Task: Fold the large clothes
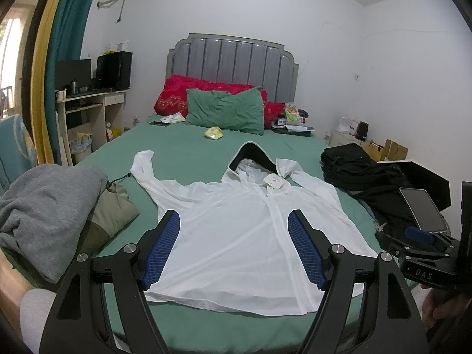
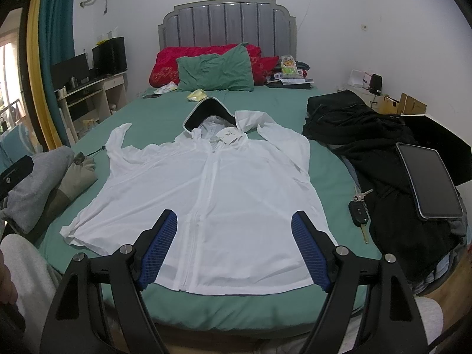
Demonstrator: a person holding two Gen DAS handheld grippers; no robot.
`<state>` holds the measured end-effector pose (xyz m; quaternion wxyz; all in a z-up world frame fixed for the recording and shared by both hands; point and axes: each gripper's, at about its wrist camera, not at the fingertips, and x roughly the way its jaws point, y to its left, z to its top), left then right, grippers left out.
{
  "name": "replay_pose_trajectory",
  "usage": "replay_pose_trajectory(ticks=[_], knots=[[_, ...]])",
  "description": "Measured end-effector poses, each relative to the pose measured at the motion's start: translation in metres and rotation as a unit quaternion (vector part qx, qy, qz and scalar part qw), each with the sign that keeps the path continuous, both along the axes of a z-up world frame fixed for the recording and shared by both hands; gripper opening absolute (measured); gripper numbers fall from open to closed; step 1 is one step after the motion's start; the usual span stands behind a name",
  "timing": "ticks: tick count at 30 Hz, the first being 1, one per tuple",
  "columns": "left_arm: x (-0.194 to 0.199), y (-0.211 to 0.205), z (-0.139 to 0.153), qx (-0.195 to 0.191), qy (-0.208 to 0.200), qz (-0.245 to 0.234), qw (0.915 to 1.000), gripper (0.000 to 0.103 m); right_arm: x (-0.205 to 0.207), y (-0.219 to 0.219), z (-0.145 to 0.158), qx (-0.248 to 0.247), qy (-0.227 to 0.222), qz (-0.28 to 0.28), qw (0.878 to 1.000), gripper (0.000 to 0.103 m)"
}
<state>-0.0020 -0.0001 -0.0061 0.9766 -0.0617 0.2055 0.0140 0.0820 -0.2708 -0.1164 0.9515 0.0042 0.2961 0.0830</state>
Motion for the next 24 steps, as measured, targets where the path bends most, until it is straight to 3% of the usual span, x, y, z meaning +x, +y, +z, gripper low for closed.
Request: replay_pose_trajectory(ticks=[24], knots=[[-0.0008, 0.0010, -0.0047, -0.003, 0.003, -0.001, 1.0000, 0.079, 0.0011, 0.0027, 0.0001, 0.001, 0.002, 0.000, 1.000, 0.080]])
